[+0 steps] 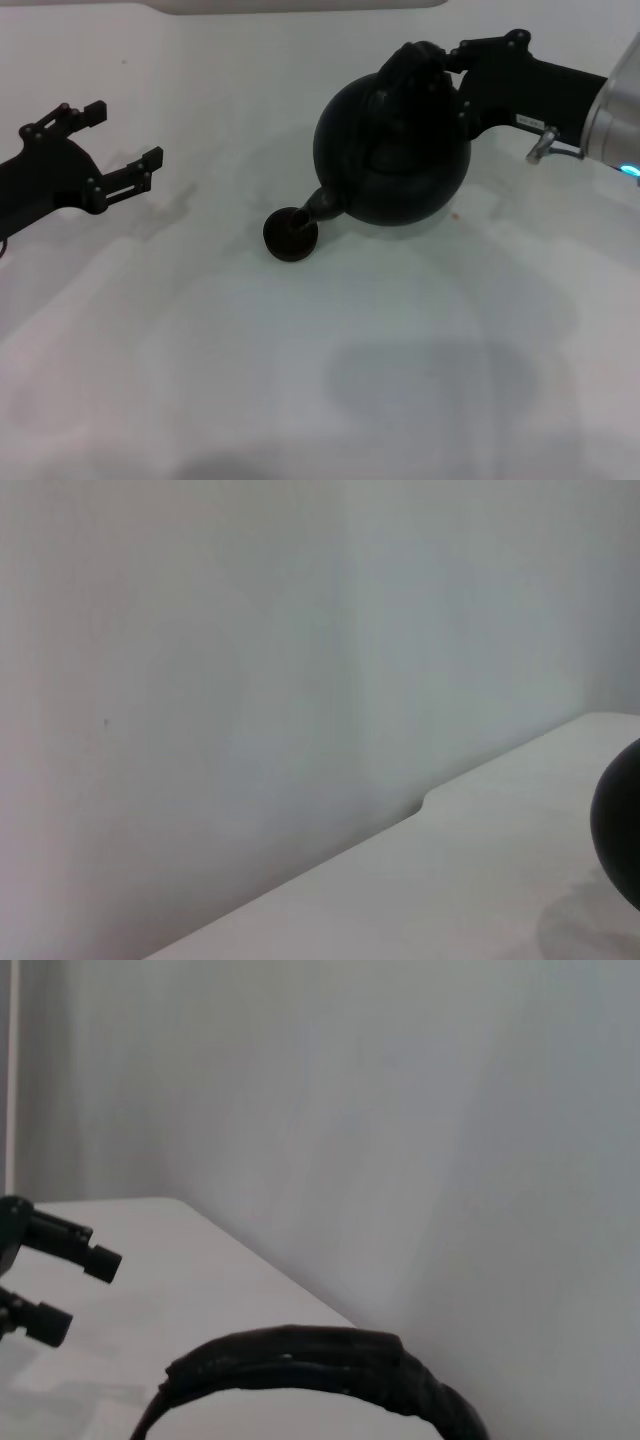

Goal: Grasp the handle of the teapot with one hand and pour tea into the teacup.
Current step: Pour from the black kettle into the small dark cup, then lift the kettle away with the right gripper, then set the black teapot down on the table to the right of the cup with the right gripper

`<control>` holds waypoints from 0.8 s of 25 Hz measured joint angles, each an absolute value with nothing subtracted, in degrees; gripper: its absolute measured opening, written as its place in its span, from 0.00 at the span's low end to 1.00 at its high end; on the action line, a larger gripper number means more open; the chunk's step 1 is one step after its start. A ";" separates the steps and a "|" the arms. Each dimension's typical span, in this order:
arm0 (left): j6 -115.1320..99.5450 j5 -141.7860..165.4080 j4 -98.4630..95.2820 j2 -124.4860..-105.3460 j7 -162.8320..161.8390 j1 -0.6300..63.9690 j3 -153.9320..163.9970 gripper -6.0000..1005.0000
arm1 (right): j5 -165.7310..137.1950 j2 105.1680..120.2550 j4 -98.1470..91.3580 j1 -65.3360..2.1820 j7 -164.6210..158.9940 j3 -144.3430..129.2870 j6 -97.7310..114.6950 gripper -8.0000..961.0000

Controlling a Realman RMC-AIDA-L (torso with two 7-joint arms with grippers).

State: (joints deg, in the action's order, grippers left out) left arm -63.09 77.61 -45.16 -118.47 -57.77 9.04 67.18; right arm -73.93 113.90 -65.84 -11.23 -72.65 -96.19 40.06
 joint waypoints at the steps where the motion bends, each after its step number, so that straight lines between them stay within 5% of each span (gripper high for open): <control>1: -63.12 77.61 -45.14 -118.47 -57.68 9.06 67.23 0.87 | -73.93 113.79 -65.15 -11.59 -73.54 -95.56 40.86 0.14; 20: -63.47 77.61 -45.00 -118.74 -57.30 9.22 67.50 0.87 | -78.34 113.41 -52.12 -19.37 -80.15 -85.94 42.87 0.14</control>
State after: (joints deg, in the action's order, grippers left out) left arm -63.47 77.61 -45.00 -118.74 -57.30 9.22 67.50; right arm -78.34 113.41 -52.12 -19.37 -80.15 -85.94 42.87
